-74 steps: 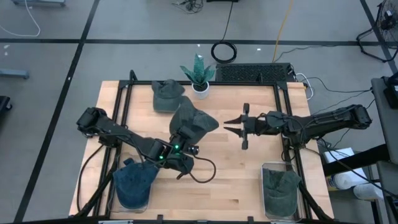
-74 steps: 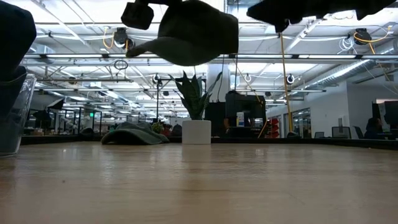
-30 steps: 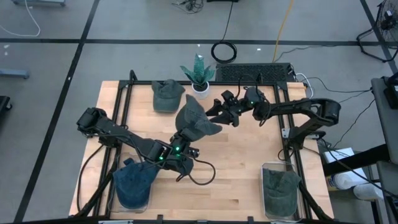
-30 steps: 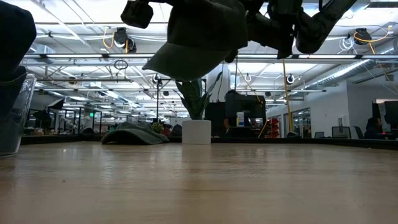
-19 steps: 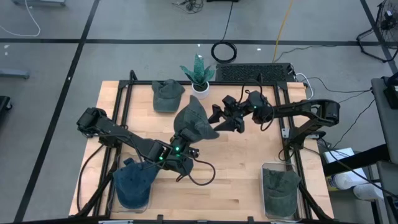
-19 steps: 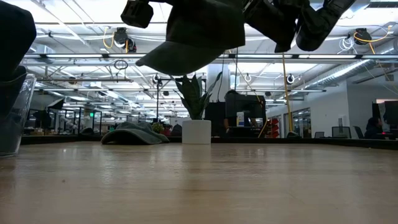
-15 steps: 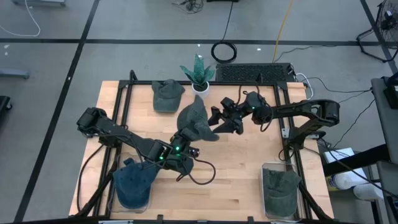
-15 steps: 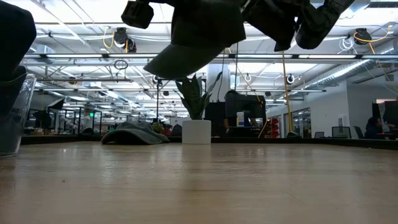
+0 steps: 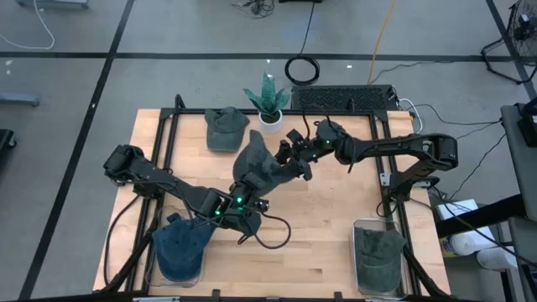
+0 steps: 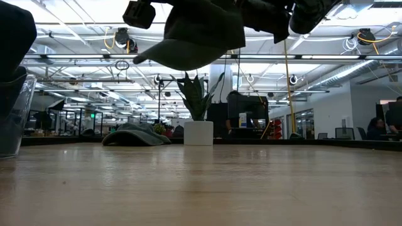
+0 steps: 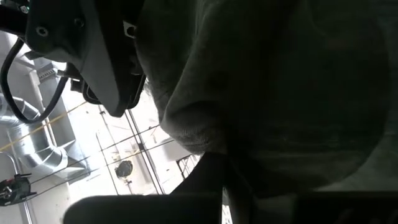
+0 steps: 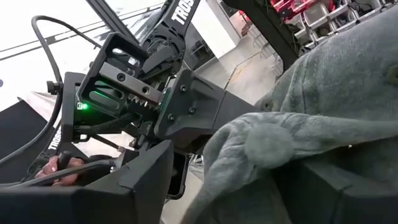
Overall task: Pick & Place hat
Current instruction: Put the top gray cap into the right transparent bin
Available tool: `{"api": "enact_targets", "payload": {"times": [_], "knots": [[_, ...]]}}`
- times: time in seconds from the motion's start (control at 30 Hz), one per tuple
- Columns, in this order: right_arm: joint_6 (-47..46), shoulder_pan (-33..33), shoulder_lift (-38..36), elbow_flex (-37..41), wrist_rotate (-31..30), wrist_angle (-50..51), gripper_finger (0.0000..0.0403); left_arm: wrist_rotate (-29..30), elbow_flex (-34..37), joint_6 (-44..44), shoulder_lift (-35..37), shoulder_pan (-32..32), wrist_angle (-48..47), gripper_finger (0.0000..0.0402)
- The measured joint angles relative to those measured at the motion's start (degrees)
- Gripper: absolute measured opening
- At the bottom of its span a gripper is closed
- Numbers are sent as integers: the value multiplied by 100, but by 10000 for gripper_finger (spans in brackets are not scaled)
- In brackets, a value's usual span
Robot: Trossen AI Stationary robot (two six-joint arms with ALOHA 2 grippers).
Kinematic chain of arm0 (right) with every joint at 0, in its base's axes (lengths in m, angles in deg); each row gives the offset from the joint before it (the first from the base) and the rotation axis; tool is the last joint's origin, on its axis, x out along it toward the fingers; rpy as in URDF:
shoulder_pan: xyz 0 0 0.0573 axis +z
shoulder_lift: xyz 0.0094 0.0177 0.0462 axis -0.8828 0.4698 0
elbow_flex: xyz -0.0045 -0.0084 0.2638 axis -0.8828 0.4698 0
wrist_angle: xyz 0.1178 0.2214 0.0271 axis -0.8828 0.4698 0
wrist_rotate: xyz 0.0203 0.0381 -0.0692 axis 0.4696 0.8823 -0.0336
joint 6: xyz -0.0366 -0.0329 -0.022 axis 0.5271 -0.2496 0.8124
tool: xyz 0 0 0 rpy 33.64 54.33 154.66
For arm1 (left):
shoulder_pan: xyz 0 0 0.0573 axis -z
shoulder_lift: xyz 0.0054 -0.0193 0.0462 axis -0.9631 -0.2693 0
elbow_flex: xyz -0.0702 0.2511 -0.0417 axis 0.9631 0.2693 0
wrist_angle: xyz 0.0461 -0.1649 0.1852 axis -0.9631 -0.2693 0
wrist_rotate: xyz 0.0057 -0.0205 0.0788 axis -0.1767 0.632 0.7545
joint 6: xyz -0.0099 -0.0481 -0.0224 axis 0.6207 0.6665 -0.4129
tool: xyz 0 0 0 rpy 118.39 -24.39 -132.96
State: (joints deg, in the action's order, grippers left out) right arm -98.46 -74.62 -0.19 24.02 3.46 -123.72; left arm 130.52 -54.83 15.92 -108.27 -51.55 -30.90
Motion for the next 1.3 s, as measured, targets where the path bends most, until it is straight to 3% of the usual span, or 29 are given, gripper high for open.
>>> {"api": "enact_targets", "payload": {"times": [0.17, 0.4, 0.47, 0.67, 0.9, 0.97, 1.17, 1.3], "knots": [[-12, -4, 0, -5, 111, 37, 199, 0, 0, 78, 0, 4, -2, 1], [94, 0, 0, -6, 146, 46, 38, -25, 0, 279, 0, 2, -7, 2], [263, 0, -9, -6, 150, 35, 11, -173, -2, 600, 0, 2, -7, 6], [549, 2, -321, -6, 164, 362, 3, -1282, -13, 2272, 79, 2, -19, 20], [1044, 100, -1142, -4, -215, 1474, 1, -1335, -17, 3678, 218, -4, 15, 5], [1259, 201, -1448, 2, -449, 1950, 1, -1626, -17, 4169, 322, -6, 57, 7], [1896, 727, -2602, -117, -1219, 3507, 1, -3962, 15, 5233, 1007, -129, -344, 44], [2223, 1393, -3088, -436, -1919, 4899, 0, -4906, -13, 5523, 1631, -418, -650, 57]]}}
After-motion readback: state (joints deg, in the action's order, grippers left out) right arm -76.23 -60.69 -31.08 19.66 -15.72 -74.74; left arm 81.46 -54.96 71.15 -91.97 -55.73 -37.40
